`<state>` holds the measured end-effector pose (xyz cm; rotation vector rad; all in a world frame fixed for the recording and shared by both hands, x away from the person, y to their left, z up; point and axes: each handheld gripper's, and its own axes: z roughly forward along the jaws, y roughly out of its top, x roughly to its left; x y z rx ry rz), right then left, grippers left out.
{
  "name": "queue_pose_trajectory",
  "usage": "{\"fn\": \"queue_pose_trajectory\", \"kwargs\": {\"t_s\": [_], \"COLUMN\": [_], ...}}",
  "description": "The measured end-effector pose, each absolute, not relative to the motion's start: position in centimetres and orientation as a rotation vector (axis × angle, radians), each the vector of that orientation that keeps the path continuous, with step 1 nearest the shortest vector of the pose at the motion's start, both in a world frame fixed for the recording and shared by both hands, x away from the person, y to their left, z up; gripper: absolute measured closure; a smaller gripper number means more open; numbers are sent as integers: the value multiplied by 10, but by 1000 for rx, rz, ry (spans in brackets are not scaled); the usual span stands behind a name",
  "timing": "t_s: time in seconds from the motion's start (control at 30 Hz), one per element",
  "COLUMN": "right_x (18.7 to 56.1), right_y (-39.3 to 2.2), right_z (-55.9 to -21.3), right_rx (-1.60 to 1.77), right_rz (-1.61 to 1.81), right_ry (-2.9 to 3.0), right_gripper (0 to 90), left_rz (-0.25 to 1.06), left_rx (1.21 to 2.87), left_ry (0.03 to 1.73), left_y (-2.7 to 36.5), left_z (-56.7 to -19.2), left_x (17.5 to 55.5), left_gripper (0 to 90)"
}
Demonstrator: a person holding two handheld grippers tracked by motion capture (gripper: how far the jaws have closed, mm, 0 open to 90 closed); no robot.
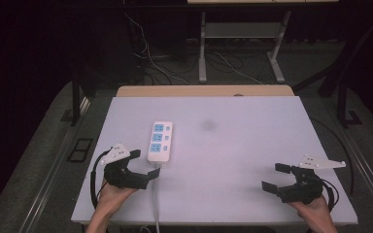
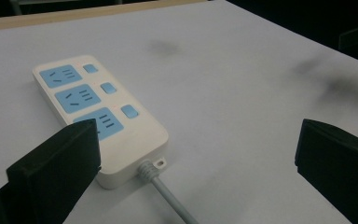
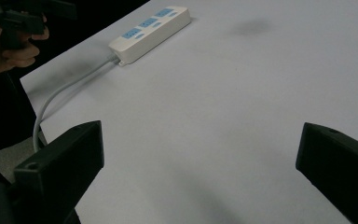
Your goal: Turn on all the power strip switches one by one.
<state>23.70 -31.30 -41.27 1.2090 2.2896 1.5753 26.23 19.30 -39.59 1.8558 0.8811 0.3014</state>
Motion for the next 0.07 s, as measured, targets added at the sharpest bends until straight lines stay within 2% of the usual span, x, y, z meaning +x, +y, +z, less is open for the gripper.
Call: {"fn": "queue_pose_trajectory", "kwargs": {"t_s": [0.07], "right_x": [237], "right_y": [-313], "right_z": [-413], "right_rx": [1214], "right_rz": [1578], "right_ry": [2286], "right_gripper": [7], "left_rz": [297], "left_rx": [1864], "left_ry": [883], "left_y": [192], "left_z": [-399], "left_x": [261], "left_gripper": [0]}}
